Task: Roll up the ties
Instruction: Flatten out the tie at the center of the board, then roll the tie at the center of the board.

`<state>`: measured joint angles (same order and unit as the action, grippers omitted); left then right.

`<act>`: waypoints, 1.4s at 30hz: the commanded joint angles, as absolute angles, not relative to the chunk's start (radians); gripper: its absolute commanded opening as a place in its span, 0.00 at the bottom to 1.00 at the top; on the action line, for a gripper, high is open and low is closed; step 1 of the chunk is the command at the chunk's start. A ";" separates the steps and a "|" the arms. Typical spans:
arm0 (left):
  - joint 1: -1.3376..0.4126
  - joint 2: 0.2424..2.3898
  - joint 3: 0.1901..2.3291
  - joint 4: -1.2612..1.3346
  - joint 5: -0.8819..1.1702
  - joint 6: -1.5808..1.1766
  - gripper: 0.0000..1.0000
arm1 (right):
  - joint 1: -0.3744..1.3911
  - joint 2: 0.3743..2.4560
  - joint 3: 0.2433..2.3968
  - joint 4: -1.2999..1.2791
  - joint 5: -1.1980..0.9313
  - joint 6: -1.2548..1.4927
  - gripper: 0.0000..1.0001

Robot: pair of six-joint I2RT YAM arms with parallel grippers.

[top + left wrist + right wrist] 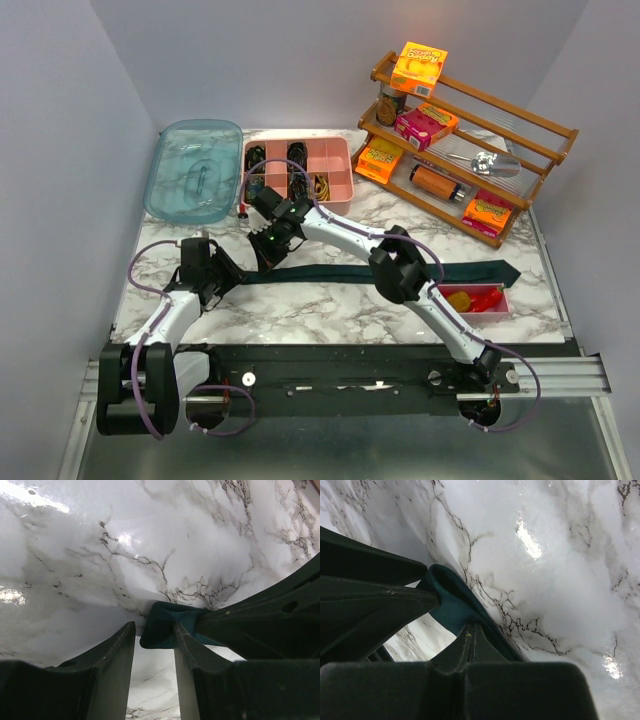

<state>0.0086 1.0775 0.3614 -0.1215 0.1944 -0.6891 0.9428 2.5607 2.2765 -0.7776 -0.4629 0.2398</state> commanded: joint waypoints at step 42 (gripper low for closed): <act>-0.199 0.996 0.483 -0.077 0.087 -0.678 0.00 | 0.948 2.606 2.284 -0.819 -0.423 0.259 0.01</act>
<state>-0.1806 1.0050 0.4404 -0.1368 0.1093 -0.6666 0.9432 2.5656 2.2791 -0.7792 -0.4599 0.2546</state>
